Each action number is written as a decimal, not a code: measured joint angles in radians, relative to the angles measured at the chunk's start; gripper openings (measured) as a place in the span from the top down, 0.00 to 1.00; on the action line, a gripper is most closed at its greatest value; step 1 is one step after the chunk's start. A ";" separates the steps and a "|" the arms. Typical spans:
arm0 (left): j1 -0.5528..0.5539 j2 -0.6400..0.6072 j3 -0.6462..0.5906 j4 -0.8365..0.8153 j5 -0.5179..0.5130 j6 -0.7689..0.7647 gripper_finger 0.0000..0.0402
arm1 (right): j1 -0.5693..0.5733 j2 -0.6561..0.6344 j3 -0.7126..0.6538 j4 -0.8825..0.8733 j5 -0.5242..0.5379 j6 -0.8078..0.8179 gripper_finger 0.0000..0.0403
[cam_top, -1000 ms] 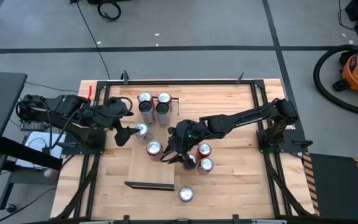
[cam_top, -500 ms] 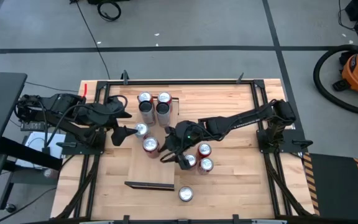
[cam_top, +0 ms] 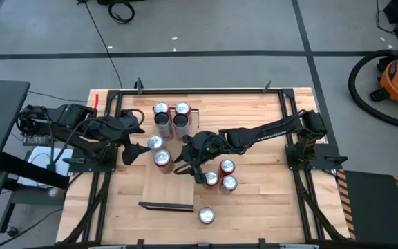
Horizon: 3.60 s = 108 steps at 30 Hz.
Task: Place canned beverage on shelf
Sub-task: Put the top left red and white soda can on the shelf, then put the red and silver soda can aligned with the other red and silver soda can on the shelf
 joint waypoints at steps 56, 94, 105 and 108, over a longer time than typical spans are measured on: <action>0.026 0.068 0.000 0.203 -0.017 -0.150 0.03 | 0.090 -0.161 -0.004 -0.403 -0.172 -0.092 0.37; 0.023 0.058 0.000 0.563 0.013 -0.107 0.03 | 0.473 0.034 -0.012 -0.304 0.442 0.401 0.10; 0.022 0.058 0.000 0.543 0.012 -0.106 0.03 | 0.471 0.062 -0.011 -0.243 0.429 0.380 0.10; 0.022 0.058 0.000 0.540 0.011 -0.108 0.03 | 0.471 0.077 -0.011 -0.241 0.421 0.369 0.10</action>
